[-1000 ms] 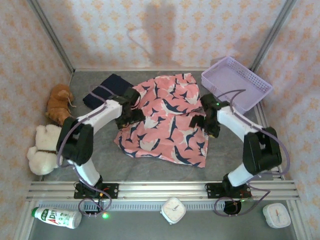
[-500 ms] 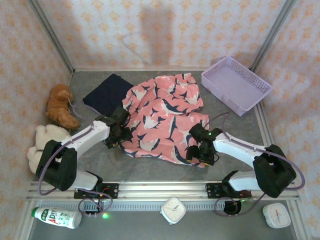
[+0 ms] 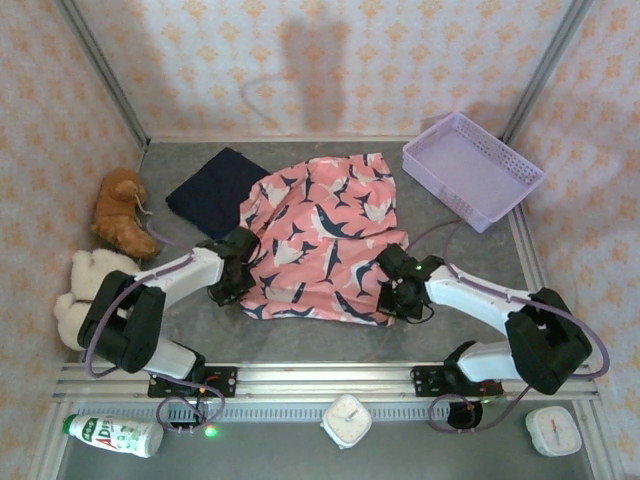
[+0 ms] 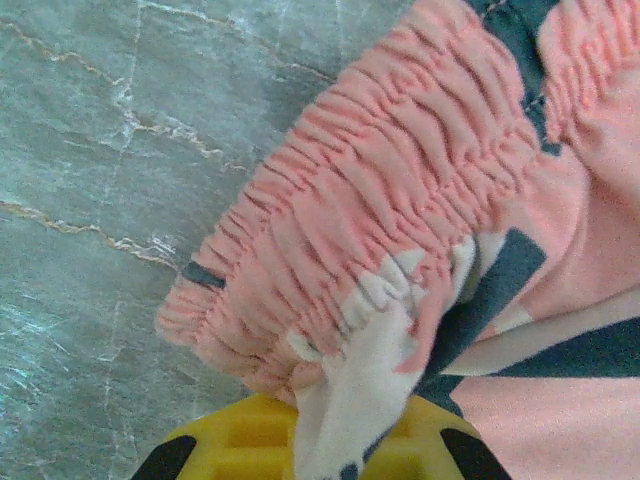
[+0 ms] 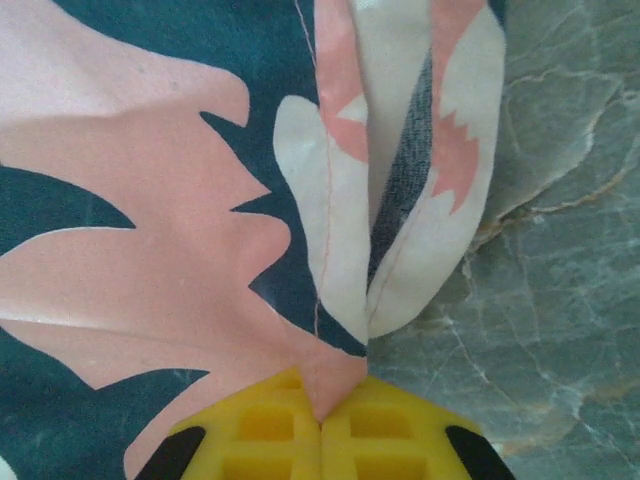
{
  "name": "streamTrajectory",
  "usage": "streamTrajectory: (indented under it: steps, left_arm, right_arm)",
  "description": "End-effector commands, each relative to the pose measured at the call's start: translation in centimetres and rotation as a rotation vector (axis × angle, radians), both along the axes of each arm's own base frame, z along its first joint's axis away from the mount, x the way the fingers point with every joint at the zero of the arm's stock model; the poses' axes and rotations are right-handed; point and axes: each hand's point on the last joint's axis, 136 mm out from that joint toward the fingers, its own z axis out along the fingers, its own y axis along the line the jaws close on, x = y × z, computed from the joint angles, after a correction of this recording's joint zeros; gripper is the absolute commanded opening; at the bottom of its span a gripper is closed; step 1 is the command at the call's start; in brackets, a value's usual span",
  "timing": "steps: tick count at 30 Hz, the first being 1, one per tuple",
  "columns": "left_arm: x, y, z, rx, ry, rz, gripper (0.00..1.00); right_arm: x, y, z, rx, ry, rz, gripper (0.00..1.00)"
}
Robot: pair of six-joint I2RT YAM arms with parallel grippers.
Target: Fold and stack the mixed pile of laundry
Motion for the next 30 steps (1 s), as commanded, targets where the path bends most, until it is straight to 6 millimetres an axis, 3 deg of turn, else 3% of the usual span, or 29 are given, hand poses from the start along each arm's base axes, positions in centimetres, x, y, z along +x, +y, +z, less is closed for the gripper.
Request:
streamTrajectory:
  steps: [1, 4, 7, 11, 15, 20, 24, 30]
  left_arm:
    - [0.5, -1.9, -0.4, -0.018, -0.029, -0.081, 0.0]
    - [-1.9, -2.7, 1.2, -0.011, -0.014, -0.147, 0.0]
    - [-3.2, -3.1, 3.3, -0.049, -0.036, -0.146, 0.0]
    - [-1.4, -2.7, 8.7, -0.067, -0.206, -0.113, 0.0]
    - [2.4, -2.3, 13.9, -0.104, -0.354, -0.066, 0.0]
    - [8.1, -2.4, 17.0, -0.104, -0.404, -0.059, 0.0]
    - [12.7, -2.4, 18.1, -0.081, -0.407, -0.055, 0.0]
    - [17.6, -0.9, 15.6, -0.071, -0.352, 0.009, 0.0]
  right_arm:
    - [-1.6, -2.4, 1.9, -0.066, 0.007, -0.039, 0.0]
    - [-2.9, -3.1, 4.5, -0.015, -0.028, -0.082, 0.0]
    - [-2.6, -2.4, 7.8, 0.088, -0.102, -0.126, 0.0]
    - [0.3, -1.5, 13.1, 0.155, -0.25, -0.152, 0.0]
    - [5.6, -1.3, 18.5, 0.157, -0.422, -0.174, 0.0]
    - [13.4, -1.6, 23.3, 0.177, -0.61, -0.262, 0.0]
    - [19.6, -2.0, 24.1, 0.201, -0.659, -0.346, 0.0]
    - [29.4, -1.0, 23.7, 0.254, -0.688, -0.403, 0.0]
